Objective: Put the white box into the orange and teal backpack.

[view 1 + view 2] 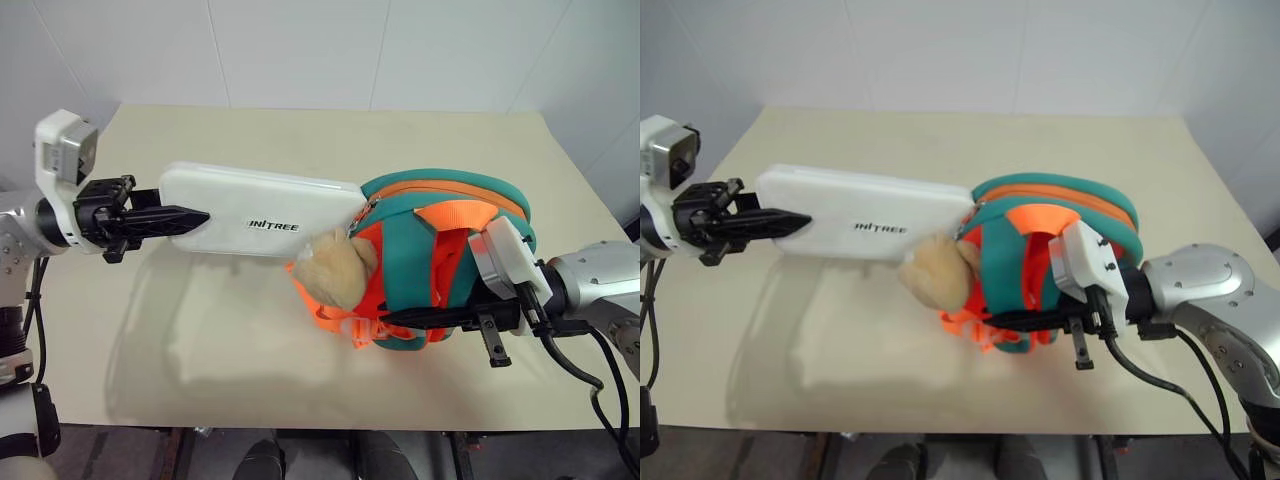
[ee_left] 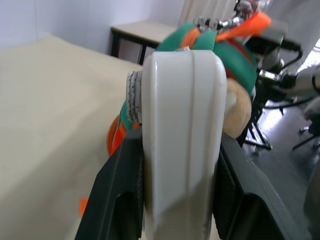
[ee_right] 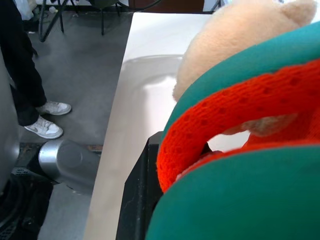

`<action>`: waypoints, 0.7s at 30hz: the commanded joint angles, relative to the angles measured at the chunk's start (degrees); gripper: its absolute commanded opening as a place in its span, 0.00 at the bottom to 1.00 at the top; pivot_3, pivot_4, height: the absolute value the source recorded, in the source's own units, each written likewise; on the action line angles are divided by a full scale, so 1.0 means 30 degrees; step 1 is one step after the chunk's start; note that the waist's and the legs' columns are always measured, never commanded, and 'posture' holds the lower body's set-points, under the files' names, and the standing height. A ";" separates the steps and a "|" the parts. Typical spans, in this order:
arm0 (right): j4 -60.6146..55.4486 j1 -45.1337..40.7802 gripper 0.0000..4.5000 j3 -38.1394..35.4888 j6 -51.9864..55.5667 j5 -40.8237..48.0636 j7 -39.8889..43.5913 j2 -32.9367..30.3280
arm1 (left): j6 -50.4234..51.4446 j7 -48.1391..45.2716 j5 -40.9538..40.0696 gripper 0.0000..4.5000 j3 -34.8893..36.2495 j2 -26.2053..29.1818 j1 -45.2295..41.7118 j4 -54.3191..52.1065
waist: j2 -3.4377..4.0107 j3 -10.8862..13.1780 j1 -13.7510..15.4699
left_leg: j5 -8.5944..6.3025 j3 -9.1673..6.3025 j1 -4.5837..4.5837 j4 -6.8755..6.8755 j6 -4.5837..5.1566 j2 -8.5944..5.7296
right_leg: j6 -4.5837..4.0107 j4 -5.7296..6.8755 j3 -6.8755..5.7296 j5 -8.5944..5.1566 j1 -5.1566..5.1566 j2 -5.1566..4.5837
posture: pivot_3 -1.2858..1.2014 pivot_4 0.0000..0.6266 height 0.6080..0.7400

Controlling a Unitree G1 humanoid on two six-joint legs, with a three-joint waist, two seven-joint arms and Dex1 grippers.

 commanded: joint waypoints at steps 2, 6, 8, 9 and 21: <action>-0.0050 -0.0444 0.11 -0.0097 -0.0464 -0.0255 -0.0066 0.0216 | -0.2076 -0.0962 0.1449 0.30 -0.1119 -0.0073 -0.1207 0.0798 | -0.0001 -0.0001 0.0018 | -0.0002 0.0001 -0.0001 0.0011 0.0004 -0.0003 | 0.0001 0.0001 -0.0001 0.0000 0.0007 -0.0001 | 0.52 0.24 1.00; 0.0093 -0.0498 0.11 -0.0059 -0.0521 -0.0516 0.0004 0.0299 | -0.3303 -0.1865 0.2311 0.30 -0.2087 -0.0387 -0.2232 0.1602 | -0.0001 -0.0001 0.0006 | -0.0003 0.0001 -0.0003 0.0016 0.0006 -0.0003 | 0.0004 0.0045 -0.0002 0.0002 0.0010 0.0000 | 0.52 0.24 1.00; 0.0130 -0.0532 0.11 -0.0020 -0.0547 -0.0610 0.0023 0.0333 | -0.3611 -0.2163 0.2592 0.30 -0.2429 -0.0505 -0.2607 0.1852 | -0.0001 -0.0001 -0.0002 | -0.0004 0.0001 -0.0003 0.0020 0.0007 -0.0003 | 0.0004 0.0049 -0.0003 0.0002 0.0010 0.0000 | 0.52 0.24 1.00; 0.0189 -0.0577 0.11 0.0006 -0.0577 -0.0680 0.0028 0.0365 | -0.3779 -0.2400 0.2770 0.30 -0.2747 -0.0591 -0.2861 0.1880 | -0.0001 -0.0001 -0.0004 | -0.0004 0.0002 -0.0004 0.0021 0.0008 -0.0004 | 0.0005 0.0058 -0.0003 0.0002 0.0010 0.0001 | 0.52 0.24 1.00; 0.0563 -0.0988 0.11 0.0493 -0.0918 -0.1369 -0.0039 0.0877 | -0.3175 -0.2789 0.3465 0.30 -0.5049 -0.3384 -0.6874 0.2042 | -0.0002 -0.0001 -0.0101 | -0.0009 -0.0003 -0.0027 0.0076 0.0016 -0.0006 | 0.0027 0.0066 0.0001 0.0014 0.0016 0.0010 | 0.52 0.24 1.00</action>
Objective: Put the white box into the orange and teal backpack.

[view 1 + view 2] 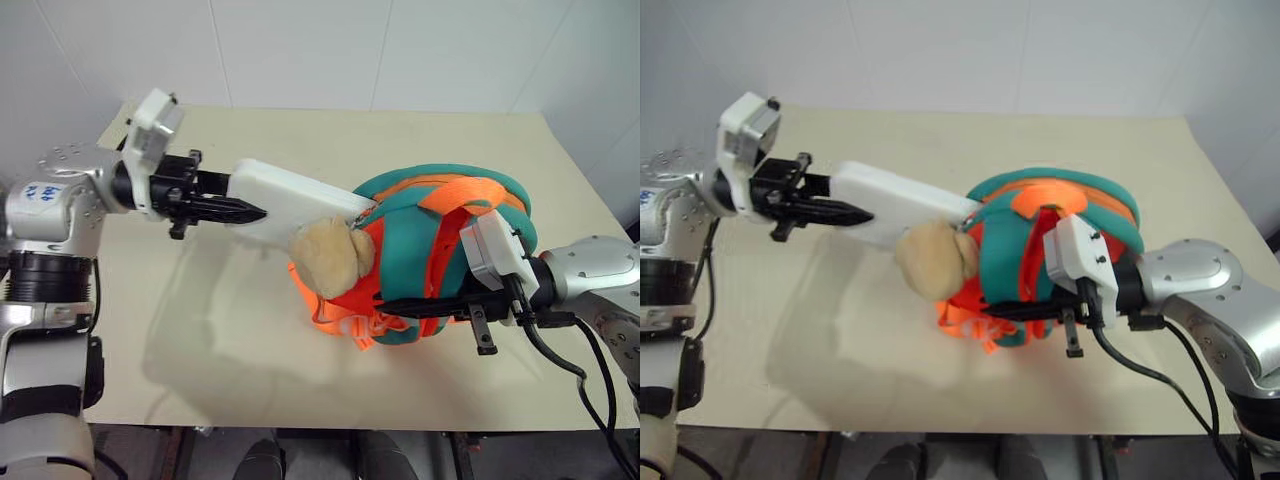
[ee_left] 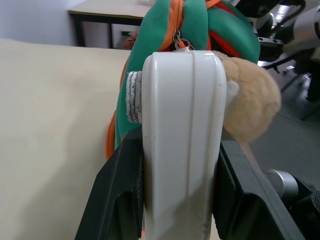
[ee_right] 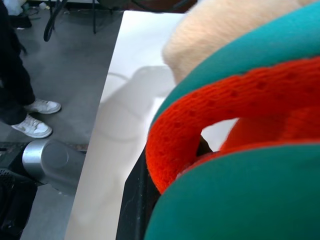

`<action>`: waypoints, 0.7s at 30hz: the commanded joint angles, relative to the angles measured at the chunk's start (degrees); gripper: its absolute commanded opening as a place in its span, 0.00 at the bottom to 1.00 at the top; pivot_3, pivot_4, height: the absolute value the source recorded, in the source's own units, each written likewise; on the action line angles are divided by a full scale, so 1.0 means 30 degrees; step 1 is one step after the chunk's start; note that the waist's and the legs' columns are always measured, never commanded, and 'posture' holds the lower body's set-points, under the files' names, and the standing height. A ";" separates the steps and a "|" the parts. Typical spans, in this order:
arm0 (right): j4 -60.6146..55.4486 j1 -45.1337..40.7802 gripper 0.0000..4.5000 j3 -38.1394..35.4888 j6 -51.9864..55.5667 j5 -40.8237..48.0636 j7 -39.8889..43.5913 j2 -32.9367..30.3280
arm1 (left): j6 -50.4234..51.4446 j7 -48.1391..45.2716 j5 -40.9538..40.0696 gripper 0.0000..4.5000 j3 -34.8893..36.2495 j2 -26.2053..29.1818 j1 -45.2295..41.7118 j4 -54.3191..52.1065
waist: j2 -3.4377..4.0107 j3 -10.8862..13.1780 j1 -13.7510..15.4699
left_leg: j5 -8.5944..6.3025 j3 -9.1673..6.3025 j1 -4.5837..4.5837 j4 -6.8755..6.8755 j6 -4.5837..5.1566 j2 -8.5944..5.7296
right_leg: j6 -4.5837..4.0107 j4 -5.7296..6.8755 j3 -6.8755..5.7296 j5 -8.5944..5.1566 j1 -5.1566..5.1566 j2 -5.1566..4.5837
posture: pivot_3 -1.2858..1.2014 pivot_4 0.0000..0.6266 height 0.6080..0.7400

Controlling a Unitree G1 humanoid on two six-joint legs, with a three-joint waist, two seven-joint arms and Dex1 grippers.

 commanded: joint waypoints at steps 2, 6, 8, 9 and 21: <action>-0.0135 -0.0399 0.11 -0.0150 -0.0458 -0.0205 -0.0130 0.0241 | 0.0577 -0.0932 -0.0072 0.30 -0.0594 -0.0380 -0.1419 -0.0718 | 0.0001 0.0000 -0.0023 | 0.0001 0.0002 -0.0004 -0.0004 -0.0002 0.0007 | -0.0001 -0.0001 0.0001 0.0000 -0.0008 0.0012 | 0.52 0.24 1.00; -0.0107 -0.0467 0.11 -0.0041 -0.0492 -0.0452 -0.0207 0.0494 | 0.0666 -0.1089 0.0503 0.30 -0.1459 -0.0624 -0.1733 -0.0889 | 0.0001 0.0000 0.0042 | 0.0000 0.0003 -0.0004 -0.0005 0.0000 0.0006 | -0.0002 -0.0001 0.0000 -0.0001 -0.0010 0.0012 | 0.52 0.24 1.00; -0.0084 -0.0481 0.11 0.0003 -0.0524 -0.0571 -0.0252 0.0623 | 0.0677 -0.1051 0.0710 0.30 -0.1728 -0.0853 -0.1886 -0.0952 | 0.0001 0.0000 0.0051 | -0.0002 0.0004 -0.0003 0.0004 0.0003 0.0004 | -0.0001 0.0000 0.0001 -0.0001 -0.0004 0.0009 | 0.52 0.24 1.00; -0.0082 -0.0468 0.11 0.0025 -0.0540 -0.0632 -0.0259 0.0686 | 0.0707 -0.0943 0.0802 0.30 -0.1833 -0.1031 -0.1951 -0.0968 | 0.0001 0.0000 0.0052 | -0.0002 0.0002 -0.0004 0.0009 0.0003 0.0004 | -0.0001 0.0002 0.0001 -0.0001 -0.0003 0.0009 | 0.52 0.24 1.00; -0.0232 -0.0179 0.11 0.0215 -0.0793 -0.1091 -0.0477 0.1142 | 0.1434 0.0783 0.2163 0.30 -0.3374 -0.3143 -0.1306 -0.3072 | 0.0001 0.0000 0.0069 | 0.0000 -0.0001 -0.0004 0.0024 -0.0001 0.0003 | 0.0001 0.0007 0.0002 0.0000 -0.0001 0.0009 | 0.52 0.24 1.00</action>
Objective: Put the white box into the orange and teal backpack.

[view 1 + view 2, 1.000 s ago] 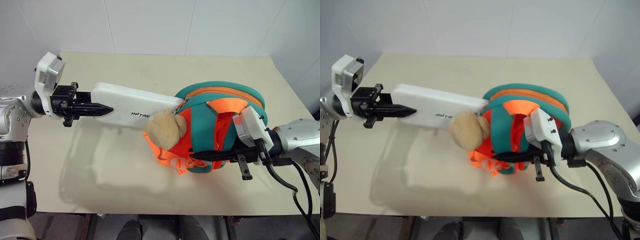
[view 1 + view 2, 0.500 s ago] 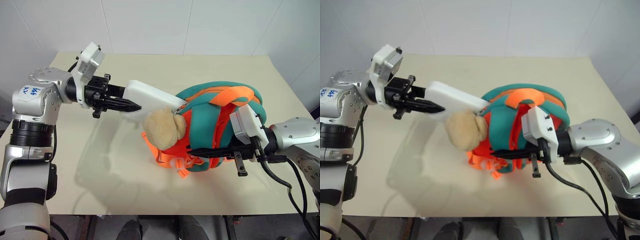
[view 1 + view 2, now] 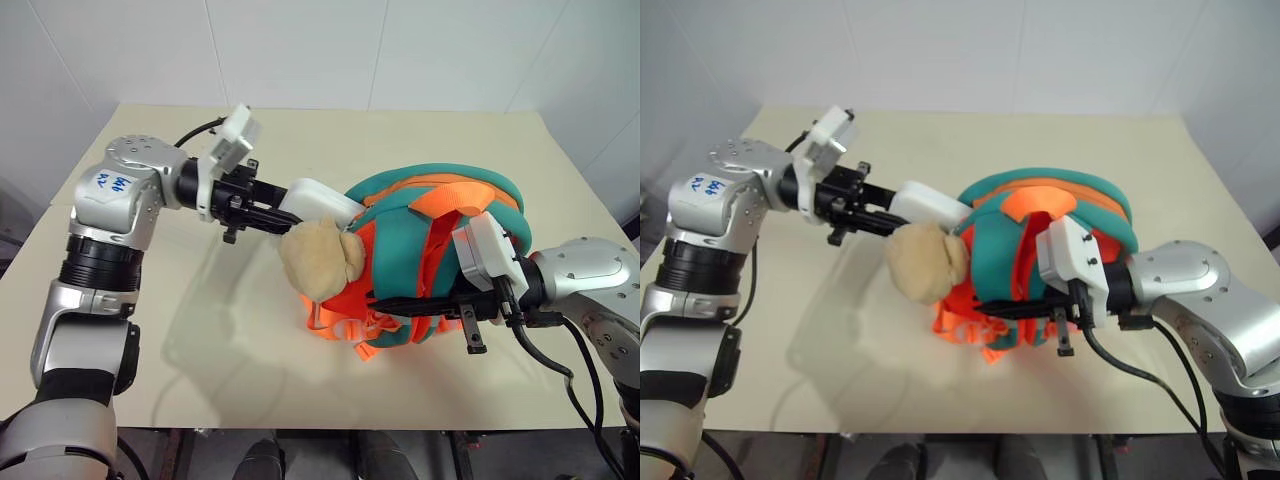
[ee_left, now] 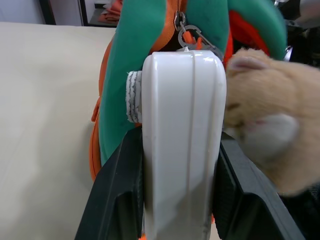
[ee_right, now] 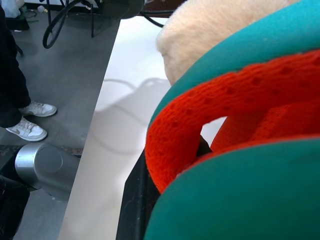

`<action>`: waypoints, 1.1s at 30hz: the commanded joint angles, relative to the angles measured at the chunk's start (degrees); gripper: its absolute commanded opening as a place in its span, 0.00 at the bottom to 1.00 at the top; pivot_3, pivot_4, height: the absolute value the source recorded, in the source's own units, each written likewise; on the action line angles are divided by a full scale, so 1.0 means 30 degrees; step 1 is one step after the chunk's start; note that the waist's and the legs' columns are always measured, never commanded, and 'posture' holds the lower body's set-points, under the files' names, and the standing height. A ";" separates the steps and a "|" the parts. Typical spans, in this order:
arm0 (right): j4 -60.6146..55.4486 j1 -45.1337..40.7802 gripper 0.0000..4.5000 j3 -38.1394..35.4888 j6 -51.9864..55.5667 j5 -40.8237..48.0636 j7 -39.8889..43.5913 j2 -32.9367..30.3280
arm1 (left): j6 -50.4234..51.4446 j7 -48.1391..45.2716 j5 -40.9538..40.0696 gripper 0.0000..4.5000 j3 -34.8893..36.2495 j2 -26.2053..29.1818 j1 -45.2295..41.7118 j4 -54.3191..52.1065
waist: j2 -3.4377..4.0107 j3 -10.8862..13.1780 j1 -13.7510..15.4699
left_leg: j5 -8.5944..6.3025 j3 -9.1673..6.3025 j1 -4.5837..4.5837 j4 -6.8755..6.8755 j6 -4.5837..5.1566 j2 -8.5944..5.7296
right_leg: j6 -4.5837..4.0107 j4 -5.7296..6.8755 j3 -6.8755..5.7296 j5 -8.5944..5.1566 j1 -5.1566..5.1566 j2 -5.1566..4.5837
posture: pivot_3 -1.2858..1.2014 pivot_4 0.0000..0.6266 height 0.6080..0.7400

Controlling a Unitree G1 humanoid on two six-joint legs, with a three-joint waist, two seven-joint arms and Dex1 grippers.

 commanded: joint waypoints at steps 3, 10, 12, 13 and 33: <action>-0.0162 -0.0105 0.11 -0.0106 -0.0508 -0.0326 -0.0496 0.0330 | 0.0914 -0.0350 -0.0534 0.30 -0.1211 -0.0800 0.0553 -0.3124 | 0.0000 0.0000 -0.0049 | 0.0000 0.0001 0.0001 0.0000 -0.0001 0.0003 | 0.0000 0.0001 0.0003 0.0000 0.0000 0.0002 | 0.52 0.24 1.00; -0.0119 -0.0148 0.11 0.0144 -0.0588 -0.0546 -0.0630 0.0647 | 0.1358 0.0609 -0.0233 0.30 -0.1664 -0.1564 0.0968 -0.3763 | 0.0000 0.0000 0.0012 | -0.0006 -0.0004 0.0003 0.0042 0.0010 0.0000 | 0.0002 0.0008 0.0001 0.0001 0.0019 0.0002 | 0.52 0.24 1.00; -0.0109 -0.0128 0.11 0.0198 -0.0604 -0.0619 -0.0642 0.0749 | 0.1335 0.0933 0.0130 0.30 -0.2118 -0.1761 0.1034 -0.3991 | 0.0000 0.0000 0.0012 | -0.0025 -0.0006 0.0002 0.0069 0.0044 -0.0003 | 0.0010 0.0009 0.0001 0.0005 0.0031 0.0002 | 0.52 0.24 1.00; -0.0092 -0.0126 0.11 0.0240 -0.0621 -0.0682 -0.0641 0.0804 | 0.1416 0.1161 0.0288 0.30 -0.2294 -0.1918 0.0994 -0.4077 | 0.0001 0.0000 0.0014 | -0.0029 -0.0008 0.0003 0.0084 0.0050 -0.0003 | 0.0013 0.0008 0.0000 0.0007 0.0041 0.0002 | 0.52 0.24 1.00; 0.0635 -0.0341 0.11 0.0855 -0.1129 -0.1822 -0.0719 0.1519 | 0.2077 0.4057 0.3217 0.30 -0.4646 -0.3522 0.0534 -0.5478 | 0.0003 -0.0001 -0.0010 | -0.0052 -0.0035 0.0095 0.0174 0.0090 -0.0021 | 0.0070 -0.0037 0.0002 0.0038 0.0200 0.0002 | 0.52 0.24 1.00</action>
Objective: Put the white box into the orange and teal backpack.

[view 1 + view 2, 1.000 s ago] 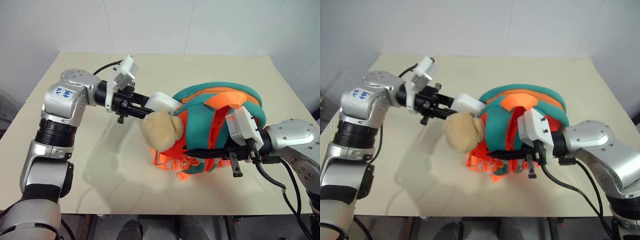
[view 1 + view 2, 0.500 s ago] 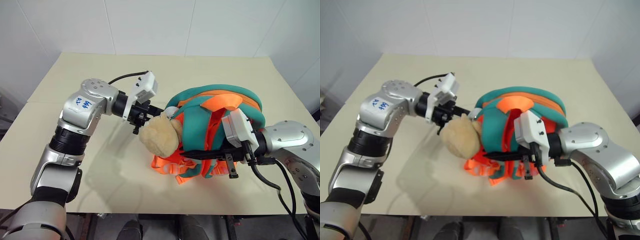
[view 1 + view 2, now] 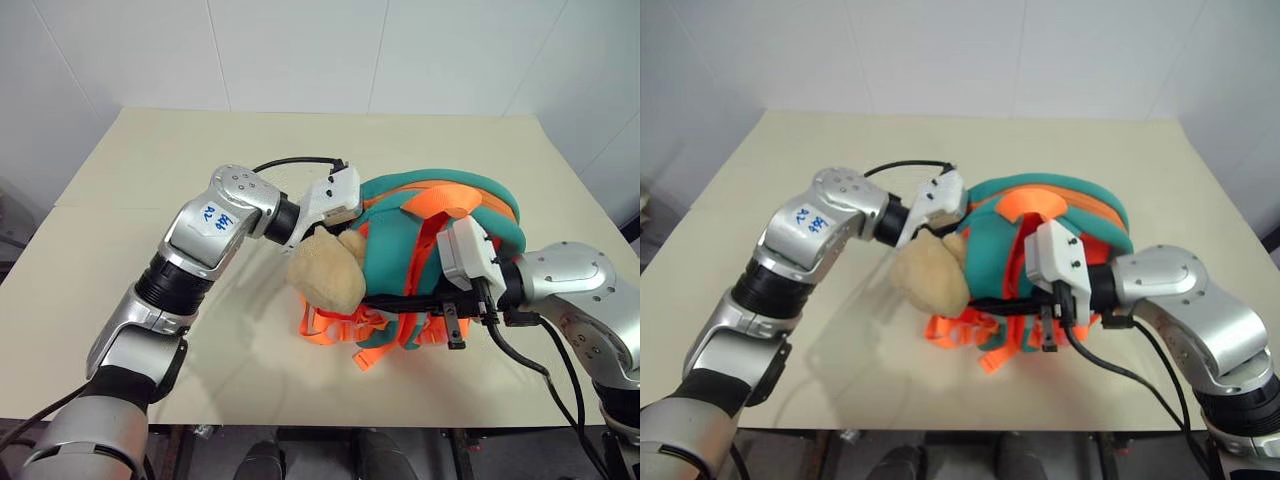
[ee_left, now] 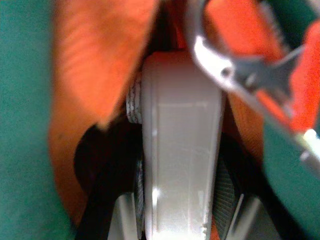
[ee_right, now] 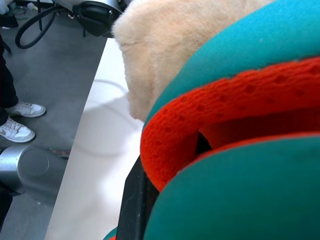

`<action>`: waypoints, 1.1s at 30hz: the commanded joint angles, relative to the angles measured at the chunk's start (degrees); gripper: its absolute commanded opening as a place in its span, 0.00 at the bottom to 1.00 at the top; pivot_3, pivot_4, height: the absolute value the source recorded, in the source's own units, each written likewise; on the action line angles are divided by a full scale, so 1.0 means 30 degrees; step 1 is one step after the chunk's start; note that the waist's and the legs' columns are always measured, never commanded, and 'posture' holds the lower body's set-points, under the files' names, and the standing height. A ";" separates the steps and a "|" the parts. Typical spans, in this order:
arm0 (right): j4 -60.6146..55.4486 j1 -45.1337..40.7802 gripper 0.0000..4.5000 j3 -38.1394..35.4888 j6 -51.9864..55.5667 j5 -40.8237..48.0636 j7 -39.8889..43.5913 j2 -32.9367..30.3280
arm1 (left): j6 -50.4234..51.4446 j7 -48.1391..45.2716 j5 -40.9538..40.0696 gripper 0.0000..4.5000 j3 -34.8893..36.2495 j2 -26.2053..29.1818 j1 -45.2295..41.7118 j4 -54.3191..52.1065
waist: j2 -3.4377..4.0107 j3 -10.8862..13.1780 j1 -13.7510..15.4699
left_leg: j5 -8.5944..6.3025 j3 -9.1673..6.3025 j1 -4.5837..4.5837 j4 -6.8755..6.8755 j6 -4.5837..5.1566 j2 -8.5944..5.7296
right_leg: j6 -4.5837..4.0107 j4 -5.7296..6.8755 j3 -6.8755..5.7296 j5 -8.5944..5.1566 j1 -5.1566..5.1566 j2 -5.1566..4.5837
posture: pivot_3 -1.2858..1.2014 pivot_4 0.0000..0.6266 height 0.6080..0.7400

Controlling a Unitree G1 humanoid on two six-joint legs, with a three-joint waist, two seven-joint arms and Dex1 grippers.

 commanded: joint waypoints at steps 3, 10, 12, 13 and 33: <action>0.0193 -0.0461 0.11 -0.0026 -0.0321 -0.0300 -0.0378 0.0234 | -0.0093 -0.0561 -0.0372 0.37 -0.0434 0.0055 0.0408 -0.1399 | 0.0000 0.0000 -0.0021 | 0.0000 0.0001 0.0004 0.0005 0.0000 0.0000 | 0.0001 0.0000 0.0001 0.0001 0.0003 0.0000 | 0.52 0.24 1.00; 0.0499 -0.0754 0.11 0.0111 -0.0371 -0.0505 -0.0335 0.0330 | -0.0095 -0.1020 -0.0821 0.84 0.0758 0.1042 0.0148 -0.1110 | 0.0002 0.0001 -0.0035 | 0.0000 0.0001 0.0006 -0.0001 0.0000 0.0001 | 0.0001 0.0002 0.0003 0.0001 0.0001 0.0000 | 0.52 0.24 1.00; 0.0574 -0.0828 0.11 0.0121 -0.0369 -0.0565 -0.0315 0.0348 | -0.0308 -0.1268 -0.0972 0.97 0.1255 0.1493 -0.0057 -0.0833 | 0.0005 0.0002 -0.0043 | 0.0000 0.0001 0.0003 -0.0008 0.0000 0.0002 | 0.0001 0.0006 0.0002 0.0001 -0.0003 0.0000 | 0.52 0.24 1.00; 0.0623 -0.0870 0.11 0.0126 -0.0376 -0.0591 -0.0307 0.0348 | -0.0430 -0.1367 -0.1029 0.99 0.1498 0.1719 -0.0208 -0.0692 | 0.0006 0.0003 -0.0042 | 0.0000 0.0001 0.0002 -0.0015 0.0000 0.0003 | 0.0001 0.0007 0.0002 0.0001 -0.0005 0.0000 | 0.52 0.24 1.00; 0.1013 -0.0991 0.11 0.0070 -0.0573 -0.0940 -0.0199 0.0338 | 0.2397 -0.2300 -0.4967 0.99 0.5129 0.5139 0.0197 -0.3210 | 0.0016 0.0011 -0.0017 | -0.0006 -0.0002 -0.0024 -0.0017 0.0008 0.0004 | 0.0002 -0.0015 -0.0006 0.0001 -0.0011 -0.0003 | 0.52 0.24 1.00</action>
